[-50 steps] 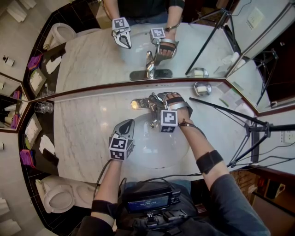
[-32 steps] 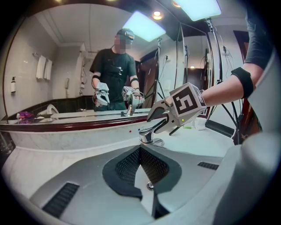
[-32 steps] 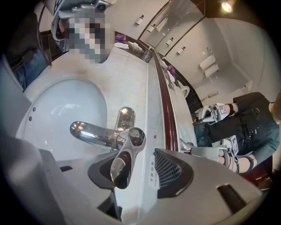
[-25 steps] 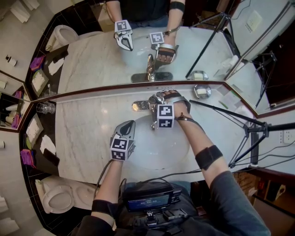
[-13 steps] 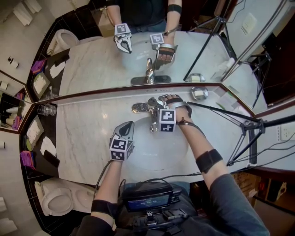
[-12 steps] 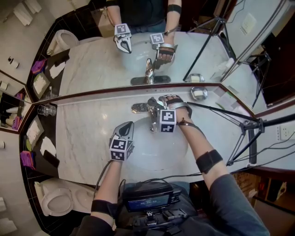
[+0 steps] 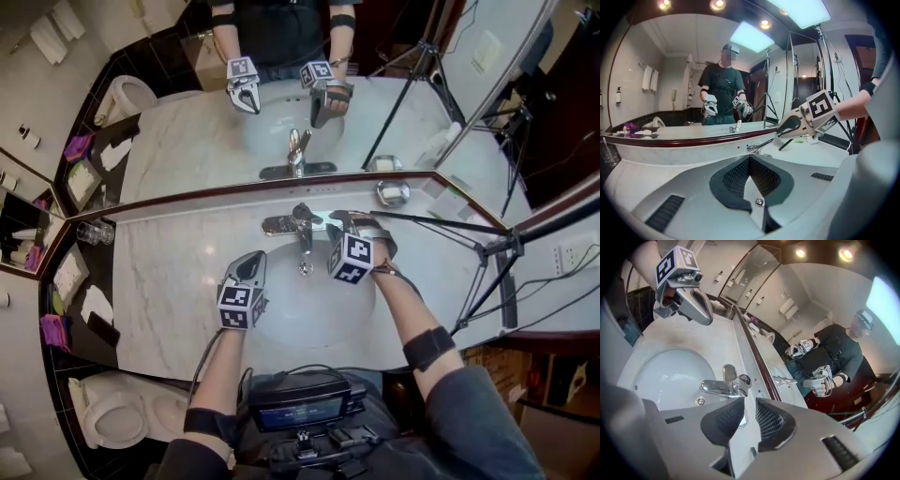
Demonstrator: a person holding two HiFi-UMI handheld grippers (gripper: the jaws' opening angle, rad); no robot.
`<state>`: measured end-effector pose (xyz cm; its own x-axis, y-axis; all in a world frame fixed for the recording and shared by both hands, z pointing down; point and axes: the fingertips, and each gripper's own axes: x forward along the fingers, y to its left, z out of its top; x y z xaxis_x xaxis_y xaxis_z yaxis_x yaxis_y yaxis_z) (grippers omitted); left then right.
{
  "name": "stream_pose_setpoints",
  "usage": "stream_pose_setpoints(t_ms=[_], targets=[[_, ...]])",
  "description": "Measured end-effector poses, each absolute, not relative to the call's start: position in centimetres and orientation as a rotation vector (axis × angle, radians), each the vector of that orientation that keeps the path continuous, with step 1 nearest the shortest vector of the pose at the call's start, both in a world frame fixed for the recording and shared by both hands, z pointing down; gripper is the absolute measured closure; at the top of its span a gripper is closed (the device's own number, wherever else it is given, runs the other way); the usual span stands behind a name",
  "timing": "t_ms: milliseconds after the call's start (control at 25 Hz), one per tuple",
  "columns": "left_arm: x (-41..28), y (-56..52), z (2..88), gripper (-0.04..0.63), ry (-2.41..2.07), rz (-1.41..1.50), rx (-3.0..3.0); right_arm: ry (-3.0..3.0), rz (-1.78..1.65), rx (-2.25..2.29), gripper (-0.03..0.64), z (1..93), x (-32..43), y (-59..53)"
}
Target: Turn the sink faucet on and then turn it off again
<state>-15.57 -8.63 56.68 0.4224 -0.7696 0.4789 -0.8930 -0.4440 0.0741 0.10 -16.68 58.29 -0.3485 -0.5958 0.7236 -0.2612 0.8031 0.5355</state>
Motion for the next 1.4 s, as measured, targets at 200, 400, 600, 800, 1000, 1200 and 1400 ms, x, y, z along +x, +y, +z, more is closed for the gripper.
stream_pose_setpoints(t_ms=[200, 400, 600, 800, 1000, 1200, 1400], targets=[[-16.0, -8.1, 55.7, 0.595, -1.447, 0.519, 2.355, -2.065, -0.237, 0.840, 0.596, 56.6, 1.5, -15.0], [-16.4, -7.5, 55.1, 0.595, -1.459, 0.491, 2.351, -2.244, 0.102, 1.067, 0.597, 55.6, 2.9, -12.4], [-16.7, -7.0, 54.7, 0.595, -1.464, 0.462, 2.345, -2.334, 0.375, 1.235, 0.598, 55.6, 5.2, -10.5], [-17.0, -6.5, 54.0, 0.595, -1.460, 0.427, 2.339, -2.381, 0.479, 1.298, 0.598, 56.4, 6.8, -9.2], [-16.9, -6.2, 54.2, 0.595, -1.472, 0.495, 2.362, -2.369, 0.465, 1.277, 0.597, 56.9, 7.0, -8.6], [-16.4, -6.3, 54.1, 0.595, -1.474, 0.504, 2.375, -2.371, 0.342, 1.213, 0.597, 56.6, 5.9, -8.5], [-16.6, -6.7, 54.3, 0.595, -1.473, 0.503, 2.362, -2.306, 0.165, 1.178, 0.595, 56.1, 4.9, -8.9]])
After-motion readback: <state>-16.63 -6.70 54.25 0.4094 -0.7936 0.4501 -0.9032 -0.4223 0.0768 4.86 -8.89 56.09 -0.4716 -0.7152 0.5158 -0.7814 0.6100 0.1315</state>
